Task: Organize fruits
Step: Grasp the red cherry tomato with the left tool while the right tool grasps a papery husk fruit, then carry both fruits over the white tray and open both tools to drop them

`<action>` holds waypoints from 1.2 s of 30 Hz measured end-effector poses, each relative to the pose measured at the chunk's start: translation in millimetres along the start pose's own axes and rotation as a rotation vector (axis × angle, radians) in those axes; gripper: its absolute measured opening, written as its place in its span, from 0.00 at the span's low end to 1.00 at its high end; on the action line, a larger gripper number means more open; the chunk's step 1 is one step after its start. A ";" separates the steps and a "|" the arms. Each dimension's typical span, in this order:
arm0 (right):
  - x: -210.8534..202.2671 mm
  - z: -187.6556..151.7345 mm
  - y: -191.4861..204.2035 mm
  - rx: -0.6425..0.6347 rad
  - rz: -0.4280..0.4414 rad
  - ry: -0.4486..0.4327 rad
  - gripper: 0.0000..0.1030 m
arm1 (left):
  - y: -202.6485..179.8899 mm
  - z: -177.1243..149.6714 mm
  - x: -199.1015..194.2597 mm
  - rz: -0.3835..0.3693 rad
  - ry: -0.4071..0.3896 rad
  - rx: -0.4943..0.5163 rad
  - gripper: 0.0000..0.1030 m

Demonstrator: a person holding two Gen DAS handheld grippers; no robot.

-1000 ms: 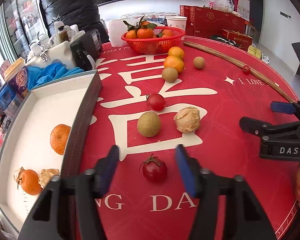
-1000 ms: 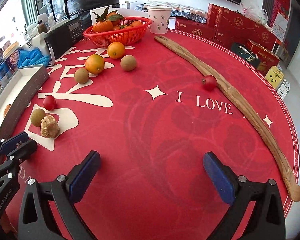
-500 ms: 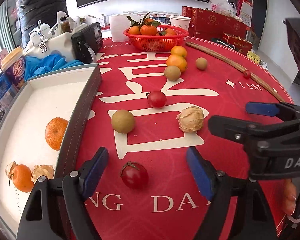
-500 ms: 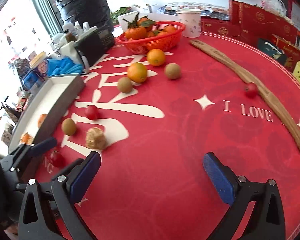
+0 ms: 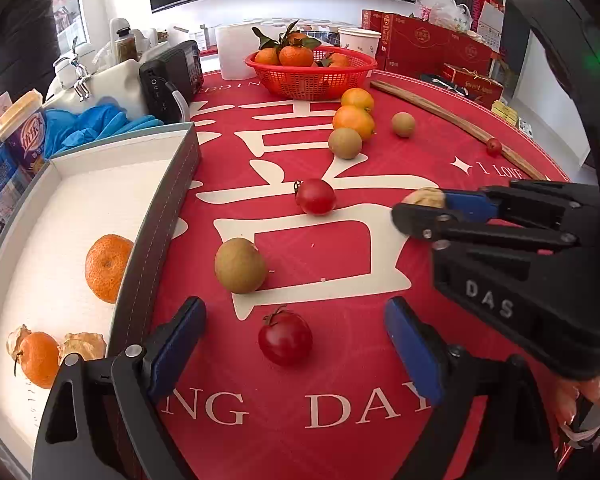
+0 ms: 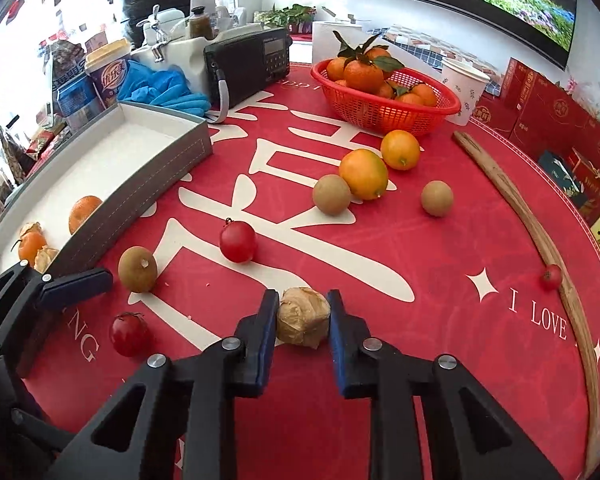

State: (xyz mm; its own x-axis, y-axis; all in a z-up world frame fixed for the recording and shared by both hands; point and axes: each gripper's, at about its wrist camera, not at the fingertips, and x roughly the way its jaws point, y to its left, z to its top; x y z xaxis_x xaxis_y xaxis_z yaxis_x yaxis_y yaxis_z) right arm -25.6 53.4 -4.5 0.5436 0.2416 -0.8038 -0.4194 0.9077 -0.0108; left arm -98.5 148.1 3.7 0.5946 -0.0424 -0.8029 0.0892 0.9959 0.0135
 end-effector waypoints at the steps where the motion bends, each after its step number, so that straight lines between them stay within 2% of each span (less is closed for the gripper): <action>1: -1.6 -1.9 -7.6 0.020 -0.016 -0.003 0.24 | 0.1 0.3 0.2 0.002 0.000 -0.002 0.90; 4: -9.8 -10.6 -34.3 0.089 -0.054 -0.001 0.24 | 3.4 0.5 -1.4 0.022 -0.012 -0.017 0.80; 5: -13.3 -13.8 -42.0 0.109 -0.061 -0.001 0.24 | 5.8 0.8 -3.0 0.036 -0.020 -0.025 0.68; 6: -16.8 -17.3 -48.2 0.126 -0.067 -0.003 0.24 | 8.8 1.1 -4.4 0.050 -0.026 -0.035 0.49; 7: -19.3 -20.6 -53.7 0.142 -0.073 -0.006 0.24 | 12.4 1.4 -5.4 0.064 -0.031 -0.045 0.38; 8: -21.9 -23.9 -57.7 0.153 -0.079 -0.010 0.25 | 16.1 1.4 -6.2 0.071 -0.037 -0.054 0.20; 9: -24.3 -26.6 -60.7 0.157 -0.087 -0.014 0.25 | 19.8 1.3 -6.5 0.072 -0.044 -0.066 0.14; 13: -29.0 -32.7 -66.0 0.162 -0.098 -0.022 0.25 | 20.3 1.2 -6.8 0.079 -0.050 -0.072 0.14; 16: -29.1 -33.3 -66.2 0.159 -0.102 -0.023 0.25 | 23.8 1.1 -10.7 0.049 -0.069 -0.090 0.16; 19: -28.9 -33.6 -64.7 0.149 -0.114 -0.024 0.25 | 22.0 -2.2 -19.9 0.028 -0.107 -0.067 0.35; 21: -28.3 -33.1 -63.9 0.147 -0.115 -0.023 0.25 | 17.3 -5.5 -24.7 0.010 -0.130 -0.037 0.55; 23: -28.4 -33.2 -63.9 0.148 -0.116 -0.024 0.25 | 12.6 -5.8 -25.0 -0.008 -0.127 -0.010 0.60; 27: -28.5 -33.3 -64.1 0.148 -0.115 -0.024 0.25 | 13.3 -4.8 -15.1 -0.046 -0.063 0.003 0.60; 31: -28.3 -32.9 -63.1 0.145 -0.112 -0.021 0.25 | 4.8 -9.0 -16.6 -0.028 -0.051 0.045 0.57; 32: -28.1 -32.7 -62.6 0.144 -0.111 -0.020 0.25 | 1.1 -10.0 -14.9 -0.026 -0.038 0.056 0.49; 33: -27.8 -32.4 -62.0 0.142 -0.112 -0.019 0.25 | -3.0 -10.1 -15.3 -0.008 -0.040 0.071 0.46; 34: -27.6 -32.3 -61.7 0.142 -0.111 -0.018 0.25 | -6.0 -11.0 -15.9 -0.002 -0.042 0.082 0.39; 35: -27.5 -32.4 -61.5 0.141 -0.110 -0.018 0.25 | -7.8 -11.5 -16.2 -0.013 -0.042 0.086 0.23; 36: -27.6 -32.6 -61.3 0.141 -0.110 -0.018 0.25 | -9.3 -11.9 -16.4 -0.014 -0.041 0.081 0.22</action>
State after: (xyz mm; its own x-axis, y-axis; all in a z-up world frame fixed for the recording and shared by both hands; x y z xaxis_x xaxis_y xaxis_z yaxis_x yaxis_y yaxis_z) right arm -38.7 -20.1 -1.1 0.5936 0.1435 -0.7919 -0.2518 0.9677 -0.0134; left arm -118.6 140.4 9.7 0.6246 -0.0608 -0.7786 0.1607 0.9856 0.0519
